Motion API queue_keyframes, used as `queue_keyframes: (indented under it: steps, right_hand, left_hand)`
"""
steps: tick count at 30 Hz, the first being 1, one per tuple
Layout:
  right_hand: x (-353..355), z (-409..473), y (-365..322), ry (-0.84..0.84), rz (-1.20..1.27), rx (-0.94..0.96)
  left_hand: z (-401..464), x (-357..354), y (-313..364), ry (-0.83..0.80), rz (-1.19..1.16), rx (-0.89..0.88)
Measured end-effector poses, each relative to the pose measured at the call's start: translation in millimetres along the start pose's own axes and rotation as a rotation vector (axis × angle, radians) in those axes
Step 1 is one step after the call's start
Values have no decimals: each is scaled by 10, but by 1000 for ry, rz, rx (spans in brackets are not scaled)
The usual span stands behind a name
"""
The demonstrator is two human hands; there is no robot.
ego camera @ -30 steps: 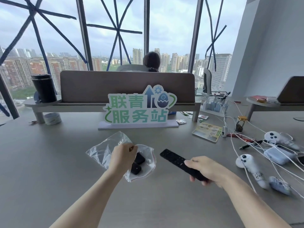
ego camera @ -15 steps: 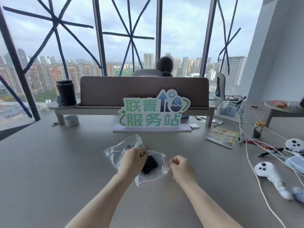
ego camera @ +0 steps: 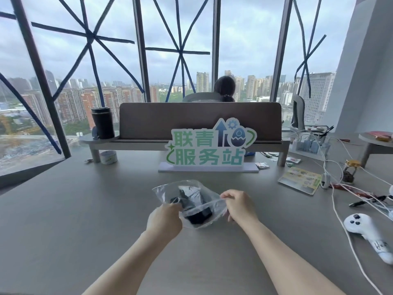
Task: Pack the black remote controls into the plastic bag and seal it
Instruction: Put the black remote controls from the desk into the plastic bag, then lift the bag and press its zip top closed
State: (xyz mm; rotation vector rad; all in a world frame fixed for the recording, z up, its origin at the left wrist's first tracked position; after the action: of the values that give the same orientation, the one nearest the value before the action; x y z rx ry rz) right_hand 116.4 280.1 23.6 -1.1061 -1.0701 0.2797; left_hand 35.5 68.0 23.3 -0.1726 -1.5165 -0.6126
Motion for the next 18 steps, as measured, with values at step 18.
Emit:
queue_keyframes:
  steps: [18]
  right_hand:
    - [1221,-316,-1356,-40,680,159]
  left_hand:
    - [209,1809,246,101,-1155,-48]
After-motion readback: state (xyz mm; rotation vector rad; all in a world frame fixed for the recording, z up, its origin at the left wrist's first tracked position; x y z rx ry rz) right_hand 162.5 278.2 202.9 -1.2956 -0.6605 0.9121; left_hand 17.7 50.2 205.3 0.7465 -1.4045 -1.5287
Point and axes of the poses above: each hand's wrist, its own z-axis towards the middle knuckle, its own x-axis out of the back of the hand, y = z × x, the point moved 8 cm from there along z, towards the middle knuckle, and after that the axes turned 3 degrees about -y, right-handed, at the moved point
